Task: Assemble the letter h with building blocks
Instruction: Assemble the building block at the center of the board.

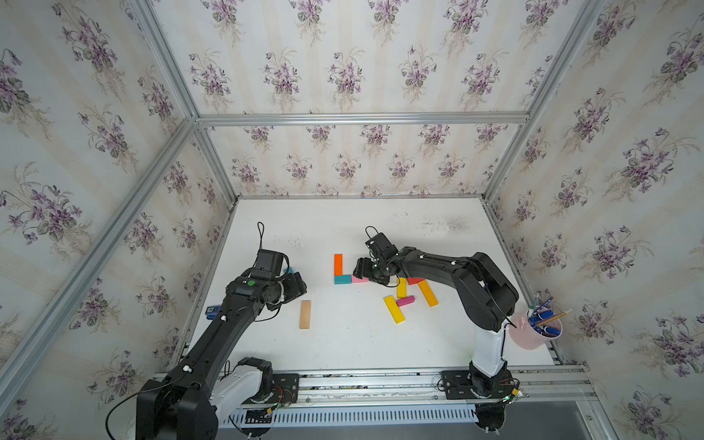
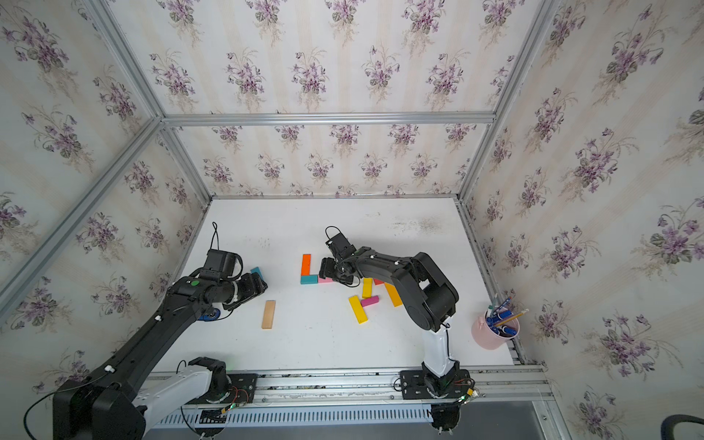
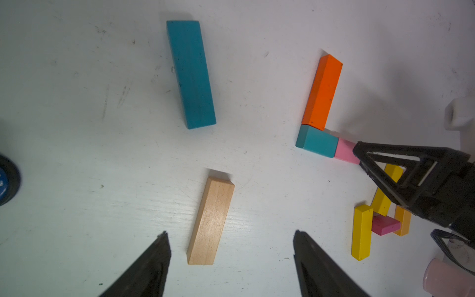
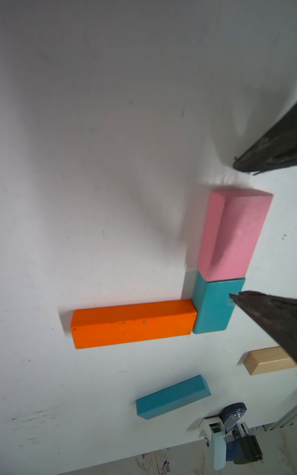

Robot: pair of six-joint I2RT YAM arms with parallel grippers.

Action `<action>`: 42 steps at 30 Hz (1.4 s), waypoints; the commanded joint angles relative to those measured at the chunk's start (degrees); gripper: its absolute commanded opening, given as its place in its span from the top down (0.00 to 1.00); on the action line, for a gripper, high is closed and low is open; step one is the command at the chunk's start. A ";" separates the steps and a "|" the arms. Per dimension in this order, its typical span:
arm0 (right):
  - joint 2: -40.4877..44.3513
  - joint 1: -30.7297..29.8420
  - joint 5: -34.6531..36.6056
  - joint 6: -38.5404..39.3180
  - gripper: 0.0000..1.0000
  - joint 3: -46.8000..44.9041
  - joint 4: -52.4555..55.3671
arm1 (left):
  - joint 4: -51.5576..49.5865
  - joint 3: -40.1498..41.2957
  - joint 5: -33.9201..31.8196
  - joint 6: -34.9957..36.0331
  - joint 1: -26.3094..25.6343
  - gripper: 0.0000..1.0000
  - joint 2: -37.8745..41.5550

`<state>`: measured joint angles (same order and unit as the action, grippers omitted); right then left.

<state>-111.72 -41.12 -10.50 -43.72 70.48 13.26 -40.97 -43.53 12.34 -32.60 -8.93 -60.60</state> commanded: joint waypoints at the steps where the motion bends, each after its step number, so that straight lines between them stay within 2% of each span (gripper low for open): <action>1: -0.52 -0.01 -0.50 -0.09 0.26 0.36 -0.55 | -0.15 -0.15 -0.21 0.56 0.09 0.22 -0.13; 42: -0.68 -0.27 -1.41 2.15 0.28 1.59 0.73 | -0.07 -0.24 -0.05 0.40 0.07 0.22 -0.57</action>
<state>-111.94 -41.34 -12.40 -42.17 71.59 13.26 -40.95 -43.46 12.34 -32.60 -8.93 -61.08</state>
